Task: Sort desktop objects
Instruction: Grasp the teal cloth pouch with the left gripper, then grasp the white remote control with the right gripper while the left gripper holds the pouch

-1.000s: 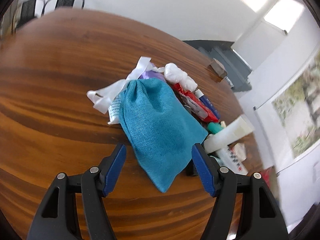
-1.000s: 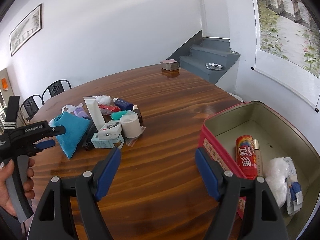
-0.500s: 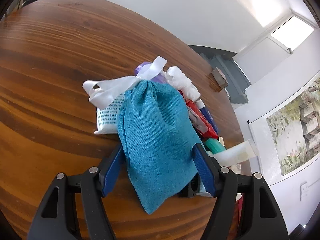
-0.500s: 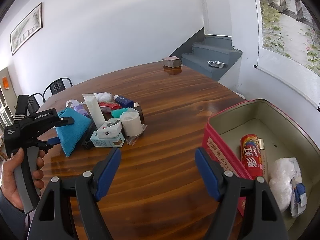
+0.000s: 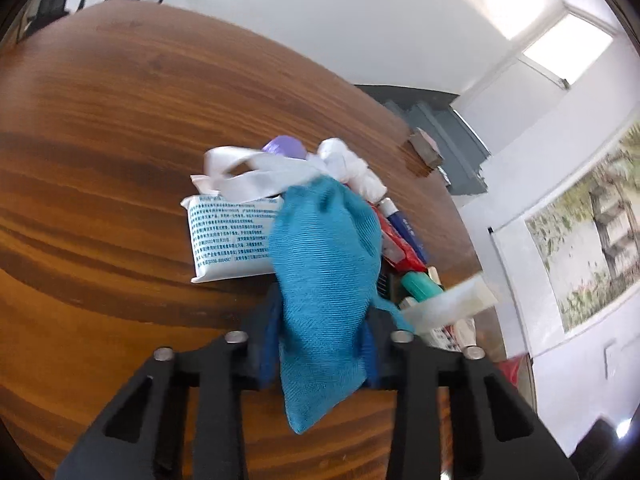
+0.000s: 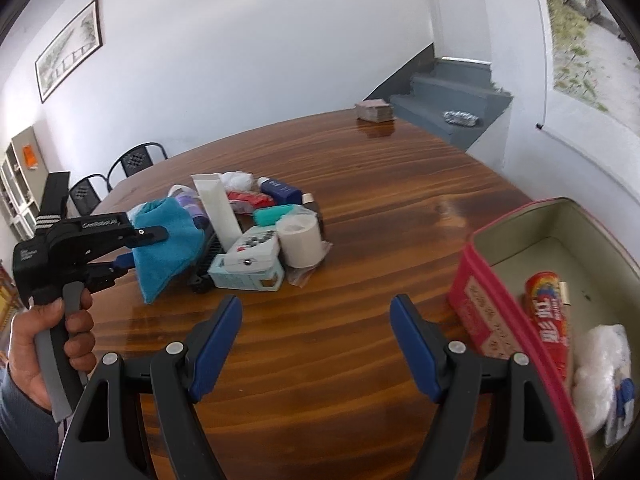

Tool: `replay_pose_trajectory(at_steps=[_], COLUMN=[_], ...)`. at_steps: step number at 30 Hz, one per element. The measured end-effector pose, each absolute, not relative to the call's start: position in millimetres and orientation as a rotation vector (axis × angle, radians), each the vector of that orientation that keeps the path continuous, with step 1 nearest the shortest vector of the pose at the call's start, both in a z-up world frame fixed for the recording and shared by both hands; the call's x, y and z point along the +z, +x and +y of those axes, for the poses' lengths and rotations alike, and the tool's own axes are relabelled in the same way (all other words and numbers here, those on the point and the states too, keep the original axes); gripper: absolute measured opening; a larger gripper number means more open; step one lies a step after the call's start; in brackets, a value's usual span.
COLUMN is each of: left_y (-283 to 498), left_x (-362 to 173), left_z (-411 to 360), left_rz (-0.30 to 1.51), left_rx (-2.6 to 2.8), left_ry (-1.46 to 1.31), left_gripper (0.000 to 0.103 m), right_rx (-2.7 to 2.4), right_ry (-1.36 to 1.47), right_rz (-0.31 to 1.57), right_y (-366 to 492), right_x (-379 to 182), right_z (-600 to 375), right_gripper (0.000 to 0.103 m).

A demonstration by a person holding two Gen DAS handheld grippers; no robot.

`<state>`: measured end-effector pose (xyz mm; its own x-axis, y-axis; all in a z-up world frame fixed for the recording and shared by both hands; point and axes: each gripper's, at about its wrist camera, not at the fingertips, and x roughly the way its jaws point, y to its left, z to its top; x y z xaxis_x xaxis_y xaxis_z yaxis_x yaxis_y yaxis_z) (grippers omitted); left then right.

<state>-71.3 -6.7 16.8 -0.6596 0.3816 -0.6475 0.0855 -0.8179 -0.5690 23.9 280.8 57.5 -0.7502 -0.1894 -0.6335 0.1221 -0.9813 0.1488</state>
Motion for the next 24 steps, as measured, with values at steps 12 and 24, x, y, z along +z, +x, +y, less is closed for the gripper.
replay_pose_trajectory(at_steps=[12,24], left_y=[-30,-11], left_x=[27,26], left_z=[-28,-31], left_rz=[-0.624,-0.510], left_rx=[2.586,2.543], left_ry=[-1.225,-1.258], left_gripper=[0.025,0.026], right_rx=[-2.683,-2.629], right_ry=[1.079,1.196], right_rz=[-0.136,-0.070], right_y=[-11,-55], right_x=[57,37], right_z=[252,222], right_gripper=[0.080,0.062])
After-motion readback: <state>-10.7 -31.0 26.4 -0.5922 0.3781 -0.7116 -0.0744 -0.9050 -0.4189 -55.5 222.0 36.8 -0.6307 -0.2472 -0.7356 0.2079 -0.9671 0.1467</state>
